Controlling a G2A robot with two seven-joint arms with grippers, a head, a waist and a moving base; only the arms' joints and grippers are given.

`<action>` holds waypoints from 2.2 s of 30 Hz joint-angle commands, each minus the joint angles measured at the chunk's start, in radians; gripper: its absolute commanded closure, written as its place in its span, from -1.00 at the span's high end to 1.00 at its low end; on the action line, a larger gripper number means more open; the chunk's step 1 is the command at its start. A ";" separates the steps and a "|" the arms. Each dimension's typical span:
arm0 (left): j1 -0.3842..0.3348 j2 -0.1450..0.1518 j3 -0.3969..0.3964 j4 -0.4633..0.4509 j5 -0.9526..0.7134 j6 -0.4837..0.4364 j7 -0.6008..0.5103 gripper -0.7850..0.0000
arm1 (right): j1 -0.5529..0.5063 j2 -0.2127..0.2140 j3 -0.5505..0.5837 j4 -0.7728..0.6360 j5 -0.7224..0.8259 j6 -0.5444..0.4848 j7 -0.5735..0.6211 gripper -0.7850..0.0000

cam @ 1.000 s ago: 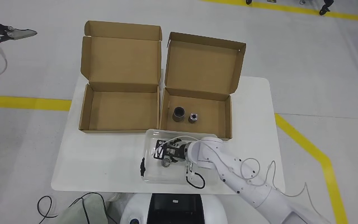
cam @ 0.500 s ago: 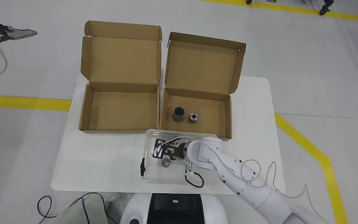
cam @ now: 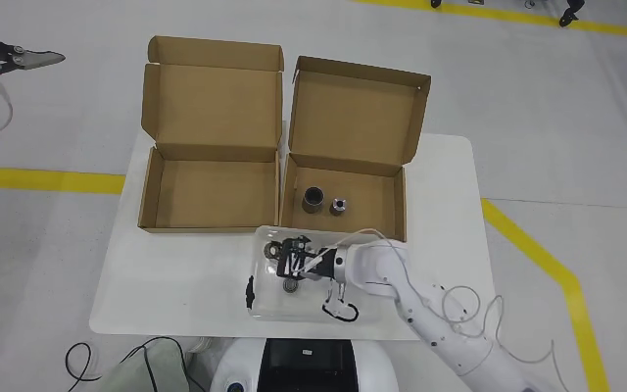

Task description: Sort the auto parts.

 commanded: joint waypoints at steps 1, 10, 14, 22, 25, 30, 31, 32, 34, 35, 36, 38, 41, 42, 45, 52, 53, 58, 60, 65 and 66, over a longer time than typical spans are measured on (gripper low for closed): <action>0.000 0.000 0.000 0.000 0.000 0.000 0.000 1.00 | -0.004 0.004 0.016 -0.010 0.002 -0.013 -0.058 -1.00; 0.000 0.000 0.000 0.000 0.000 0.000 0.000 1.00 | 0.010 0.015 0.086 -0.058 0.011 -0.075 -0.320 -1.00; 0.000 0.000 0.000 0.000 0.000 0.000 0.000 1.00 | 0.042 0.015 0.112 -0.086 -0.004 -0.085 -0.410 -1.00; 0.000 0.000 0.000 0.000 0.000 0.000 0.000 1.00 | 0.134 0.003 0.137 -0.112 0.023 -0.062 -0.448 -1.00; 0.000 0.000 0.000 0.000 0.000 0.000 0.000 1.00 | 0.172 -0.007 0.128 -0.100 0.040 -0.034 -0.448 -1.00; 0.000 0.000 0.000 0.000 0.000 0.000 0.000 1.00 | 0.235 -0.028 0.100 -0.074 0.063 0.008 -0.486 -1.00; 0.000 0.000 0.000 0.000 0.000 0.000 0.000 1.00 | 0.248 -0.032 0.096 -0.071 0.066 0.015 -0.496 -1.00; 0.000 0.000 0.000 0.000 0.000 0.000 0.000 1.00 | 0.260 -0.036 0.093 -0.068 0.069 0.022 -0.507 -1.00; 0.000 0.000 0.000 0.000 0.000 0.000 0.000 1.00 | 0.282 -0.043 0.091 -0.064 0.073 0.035 -0.526 -1.00; 0.000 0.000 0.000 0.000 0.000 0.000 0.000 1.00 | 0.293 -0.046 0.091 -0.064 0.076 0.041 -0.536 -1.00; 0.000 0.000 0.000 0.000 0.000 0.000 0.000 1.00 | 0.303 -0.049 0.093 -0.065 0.078 0.045 -0.545 -1.00; 0.000 0.000 0.000 0.000 0.000 0.000 0.000 1.00 | 0.321 -0.053 0.097 -0.069 0.079 0.052 -0.557 -1.00; 0.000 0.000 0.000 0.000 0.000 0.000 0.000 1.00 | 0.338 -0.058 0.104 -0.083 0.077 0.064 -0.562 -1.00; 0.000 0.000 0.000 0.000 0.000 0.000 0.000 1.00 | 0.341 -0.059 0.107 -0.088 0.076 0.067 -0.562 -1.00; 0.000 0.000 0.000 0.000 0.000 0.000 0.000 1.00 | 0.343 -0.061 0.115 -0.098 0.076 0.071 -0.559 -1.00; 0.000 0.000 0.000 0.000 0.000 0.000 0.000 1.00 | 0.318 -0.062 0.130 -0.102 0.071 0.068 -0.576 -1.00; 0.000 0.000 0.000 0.000 0.000 0.000 0.000 1.00 | 0.314 -0.061 0.131 -0.103 0.069 0.067 -0.581 -1.00; 0.000 0.000 0.000 0.000 0.000 0.000 0.000 1.00 | 0.292 -0.061 0.133 -0.101 0.054 0.056 -0.582 -1.00; 0.000 0.000 0.000 0.000 0.000 0.000 0.000 1.00 | 0.284 -0.061 0.133 -0.099 0.049 0.049 -0.574 -1.00; 0.000 0.000 0.000 0.000 0.000 0.000 0.000 1.00 | 0.265 -0.059 0.130 -0.089 0.037 0.028 -0.540 -1.00; 0.000 0.000 0.000 0.000 0.000 0.000 0.000 1.00 | 0.262 -0.059 0.128 -0.085 0.036 0.024 -0.535 -1.00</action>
